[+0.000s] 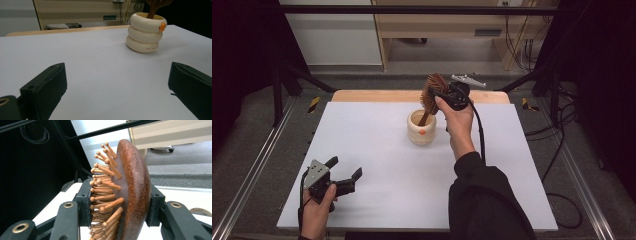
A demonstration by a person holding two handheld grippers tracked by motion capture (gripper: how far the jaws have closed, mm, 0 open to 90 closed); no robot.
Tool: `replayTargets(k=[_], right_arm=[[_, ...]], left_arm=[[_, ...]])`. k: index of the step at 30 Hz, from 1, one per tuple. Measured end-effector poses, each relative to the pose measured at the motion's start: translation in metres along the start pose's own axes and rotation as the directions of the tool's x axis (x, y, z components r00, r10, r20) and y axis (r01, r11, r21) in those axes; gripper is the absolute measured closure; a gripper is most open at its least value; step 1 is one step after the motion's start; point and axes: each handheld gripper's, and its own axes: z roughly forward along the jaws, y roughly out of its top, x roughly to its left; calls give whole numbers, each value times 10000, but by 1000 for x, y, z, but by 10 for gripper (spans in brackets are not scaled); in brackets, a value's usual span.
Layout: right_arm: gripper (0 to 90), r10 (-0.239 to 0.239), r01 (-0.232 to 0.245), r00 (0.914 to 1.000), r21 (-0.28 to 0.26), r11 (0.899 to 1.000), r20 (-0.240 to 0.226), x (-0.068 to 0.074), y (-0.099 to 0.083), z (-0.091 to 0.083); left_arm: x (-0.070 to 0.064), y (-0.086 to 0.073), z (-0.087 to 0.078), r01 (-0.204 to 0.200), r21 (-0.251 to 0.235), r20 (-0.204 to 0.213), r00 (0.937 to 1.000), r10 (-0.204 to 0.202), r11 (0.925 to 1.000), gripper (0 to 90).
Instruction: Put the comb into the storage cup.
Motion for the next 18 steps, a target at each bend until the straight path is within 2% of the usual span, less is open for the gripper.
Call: replayTargets(k=[18], right_arm=[[514, 163, -161, 9998, 141, 9998, -141, 2, -9, 8]], left_arm=[[0, 0, 0, 16, 15, 1, 10000, -16, 10000, 21]])
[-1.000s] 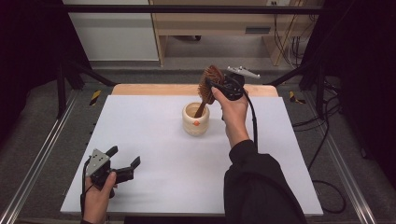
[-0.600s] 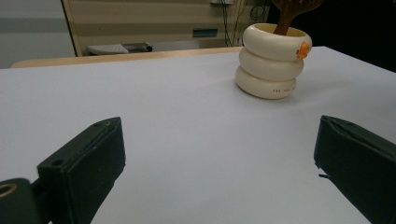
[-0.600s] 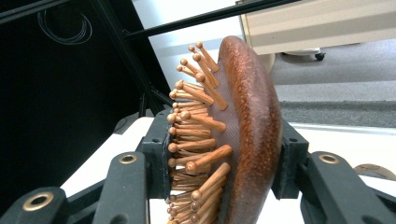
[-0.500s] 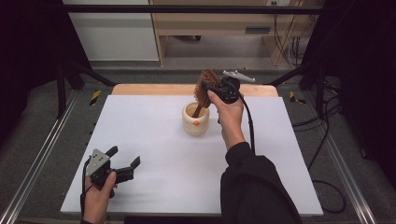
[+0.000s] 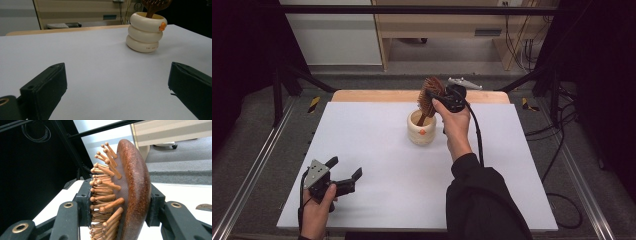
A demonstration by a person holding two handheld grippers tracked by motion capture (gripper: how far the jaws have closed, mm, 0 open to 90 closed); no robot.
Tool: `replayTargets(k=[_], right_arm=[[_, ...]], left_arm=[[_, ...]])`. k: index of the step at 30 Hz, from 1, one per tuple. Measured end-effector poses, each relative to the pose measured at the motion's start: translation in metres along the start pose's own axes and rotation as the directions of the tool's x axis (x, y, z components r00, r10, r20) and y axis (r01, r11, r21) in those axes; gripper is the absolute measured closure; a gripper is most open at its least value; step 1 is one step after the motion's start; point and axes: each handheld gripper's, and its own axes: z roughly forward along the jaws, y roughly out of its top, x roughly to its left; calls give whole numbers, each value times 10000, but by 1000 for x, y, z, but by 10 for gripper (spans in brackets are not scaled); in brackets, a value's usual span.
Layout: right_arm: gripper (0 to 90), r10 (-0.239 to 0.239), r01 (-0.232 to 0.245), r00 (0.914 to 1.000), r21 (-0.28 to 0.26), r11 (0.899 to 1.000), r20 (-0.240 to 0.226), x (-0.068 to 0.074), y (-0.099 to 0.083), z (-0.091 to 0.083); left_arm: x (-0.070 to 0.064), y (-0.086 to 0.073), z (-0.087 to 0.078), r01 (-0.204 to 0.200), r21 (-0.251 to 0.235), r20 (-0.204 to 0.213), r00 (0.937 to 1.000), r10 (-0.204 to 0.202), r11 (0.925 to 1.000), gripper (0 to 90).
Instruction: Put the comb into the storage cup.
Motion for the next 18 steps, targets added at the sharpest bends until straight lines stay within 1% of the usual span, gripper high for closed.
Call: replayTargets(k=[8, 11, 18], right_arm=[[514, 32, -32, 10000, 65, 10000, -24, 0, -3, 3], [513, 85, -85, 10000, 63, 9999, -20, -2, -6, 4], [513, 430, -429, 9991, 43, 9991, -72, -6, -9, 4]], left_arm=[[0, 0, 0, 1, 8, 3, 10000, -1, 10000, 21], [0, 0, 0, -9, 16, 8, 10000, 9, 10000, 21], [0, 0, 0, -3, 33, 9, 10000, 3, 10000, 21]])
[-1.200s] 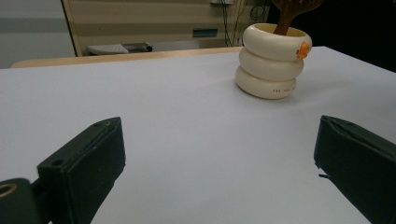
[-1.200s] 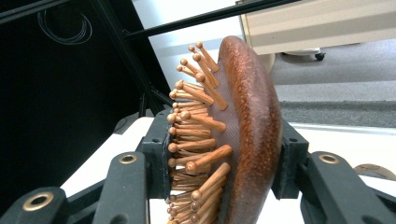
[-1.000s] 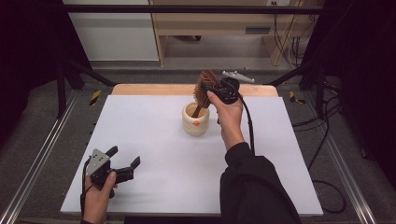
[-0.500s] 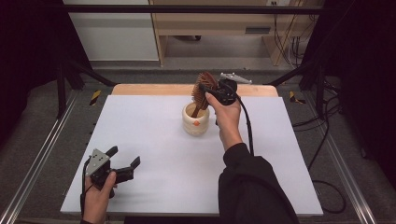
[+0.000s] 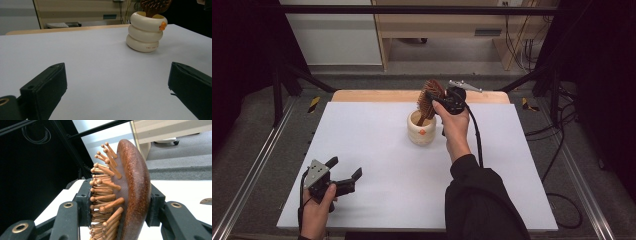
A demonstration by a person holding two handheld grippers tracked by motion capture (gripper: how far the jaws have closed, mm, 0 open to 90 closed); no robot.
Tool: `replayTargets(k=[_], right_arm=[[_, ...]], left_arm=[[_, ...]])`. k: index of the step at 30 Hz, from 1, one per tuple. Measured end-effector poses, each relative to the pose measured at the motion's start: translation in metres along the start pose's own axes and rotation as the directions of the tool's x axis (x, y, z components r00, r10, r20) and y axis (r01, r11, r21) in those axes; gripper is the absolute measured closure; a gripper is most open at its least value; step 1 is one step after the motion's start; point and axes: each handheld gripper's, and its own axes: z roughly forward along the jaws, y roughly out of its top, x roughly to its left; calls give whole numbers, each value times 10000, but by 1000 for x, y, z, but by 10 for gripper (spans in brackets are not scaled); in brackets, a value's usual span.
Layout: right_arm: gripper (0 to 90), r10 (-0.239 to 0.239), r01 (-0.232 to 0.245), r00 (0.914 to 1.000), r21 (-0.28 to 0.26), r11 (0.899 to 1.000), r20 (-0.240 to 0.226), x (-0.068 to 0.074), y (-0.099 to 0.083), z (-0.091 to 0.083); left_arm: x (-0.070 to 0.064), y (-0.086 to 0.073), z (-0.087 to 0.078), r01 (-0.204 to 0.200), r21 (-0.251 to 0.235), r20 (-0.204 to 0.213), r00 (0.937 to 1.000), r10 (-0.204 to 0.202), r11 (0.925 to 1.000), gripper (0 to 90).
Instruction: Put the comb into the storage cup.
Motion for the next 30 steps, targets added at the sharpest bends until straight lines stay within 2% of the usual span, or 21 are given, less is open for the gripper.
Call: replayTargets(k=[17, 30], right_arm=[[509, 221, -221, 9996, 23, 9998, -173, -2, -2, 1], [492, 564, -562, 9983, 88, 9984, -158, -12, -3, -1]], left_arm=[[0, 0, 0, -7, 4, 12, 10000, 7, 10000, 21], [0, 0, 0, -17, 15, 12, 10000, 17, 10000, 21]])
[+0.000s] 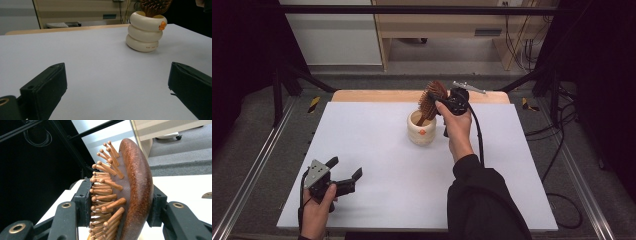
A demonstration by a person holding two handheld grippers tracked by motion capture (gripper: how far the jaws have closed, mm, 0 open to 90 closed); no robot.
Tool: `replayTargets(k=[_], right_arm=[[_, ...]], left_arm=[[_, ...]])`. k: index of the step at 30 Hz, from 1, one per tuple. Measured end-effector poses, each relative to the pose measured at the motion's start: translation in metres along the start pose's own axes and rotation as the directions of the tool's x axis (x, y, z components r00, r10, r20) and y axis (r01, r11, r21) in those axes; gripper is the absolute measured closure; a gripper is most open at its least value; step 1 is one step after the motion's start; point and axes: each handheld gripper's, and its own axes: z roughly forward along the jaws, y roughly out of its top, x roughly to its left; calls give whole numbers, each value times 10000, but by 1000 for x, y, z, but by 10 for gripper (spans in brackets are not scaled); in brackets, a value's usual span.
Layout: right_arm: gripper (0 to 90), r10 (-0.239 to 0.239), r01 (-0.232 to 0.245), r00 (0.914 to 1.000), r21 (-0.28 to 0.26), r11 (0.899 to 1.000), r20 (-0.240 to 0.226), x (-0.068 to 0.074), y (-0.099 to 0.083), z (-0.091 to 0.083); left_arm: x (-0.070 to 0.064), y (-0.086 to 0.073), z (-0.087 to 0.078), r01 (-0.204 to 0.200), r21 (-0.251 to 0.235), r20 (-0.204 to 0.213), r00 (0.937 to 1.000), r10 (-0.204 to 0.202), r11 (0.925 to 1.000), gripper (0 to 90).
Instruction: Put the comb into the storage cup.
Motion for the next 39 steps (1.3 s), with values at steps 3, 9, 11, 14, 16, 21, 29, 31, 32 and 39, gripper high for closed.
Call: replayTargets(k=[3, 9, 11, 14, 16, 21, 29, 31, 32, 39], right_arm=[[487, 35, -35, 10000, -6, 10000, 25, -2, 0, 0], [479, 73, -73, 9999, 25, 10000, 79, -4, 0, 0], [476, 97, -97, 9999, 33, 9999, 95, -5, 0, 0], [473, 106, -107, 9999, 52, 9999, 111, -6, 0, -1], [470, 124, -124, 9999, 58, 9999, 111, -7, 0, -1], [466, 192, -193, 9997, 90, 9998, 126, -9, 0, 0], [459, 238, -239, 9997, 122, 9996, 94, -10, 0, 0], [451, 217, -218, 9997, 133, 9997, 121, -10, 0, 0], [446, 211, -213, 9997, 135, 9997, 131, -10, -1, 0], [431, 223, -226, 9996, 177, 9996, 192, -10, 0, -1]], left_arm=[[0, 0, 0, 10, -4, -5, 10000, -10, 10000, 21], [0, 0, 0, 4, 1, -2, 10000, -4, 10000, 21], [0, 0, 0, 0, -1, 3, 10000, 0, 10000, 21], [0, 0, 0, -4, 7, 9, 10000, 4, 10000, 21], [0, 0, 0, 0, 1, 6, 10000, 0, 10000, 21], [0, 0, 0, -2, 12, 13, 10000, 2, 10000, 21], [0, 0, 0, 6, -22, -29, 10000, -6, 10000, 21], [0, 0, 0, 6, -7, -29, 10000, -6, 10000, 21], [0, 0, 0, 6, -2, -23, 10000, -6, 10000, 21], [-1, 0, 0, -39, 15, -4, 10000, 39, 10000, 21]])
